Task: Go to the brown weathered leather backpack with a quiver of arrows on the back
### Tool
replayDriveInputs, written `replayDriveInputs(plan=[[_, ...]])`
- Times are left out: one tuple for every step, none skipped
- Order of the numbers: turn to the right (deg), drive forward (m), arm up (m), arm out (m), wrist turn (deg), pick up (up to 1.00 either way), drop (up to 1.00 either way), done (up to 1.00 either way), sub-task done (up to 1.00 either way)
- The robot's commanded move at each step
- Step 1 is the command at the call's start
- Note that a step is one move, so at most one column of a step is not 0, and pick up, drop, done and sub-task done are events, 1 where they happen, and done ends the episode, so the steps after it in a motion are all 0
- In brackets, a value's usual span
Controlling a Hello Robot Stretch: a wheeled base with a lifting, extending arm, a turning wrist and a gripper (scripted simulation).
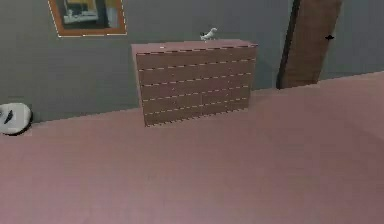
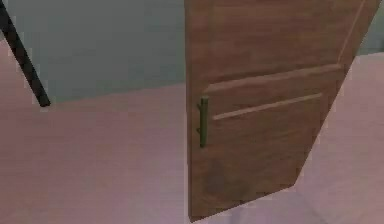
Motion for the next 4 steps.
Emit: replayDriveInputs(plan=[[45.0, 0.00, 0.00, 0.00, 0.0, 0.00, 0.00, 0.00, 0.00], [39.0, 0.00, 0.00, 0.00, 0.0, 0.00, 0.00, 0.00, 0.00], [0.0, 0.15, 0.00, 0.00, 0.0, 0.00, 0.00, 0.00, 0.00], [-42.0, 0.00, 0.00, 0.00, 0.0, 0.00, 0.00, 0.00, 0.00]])
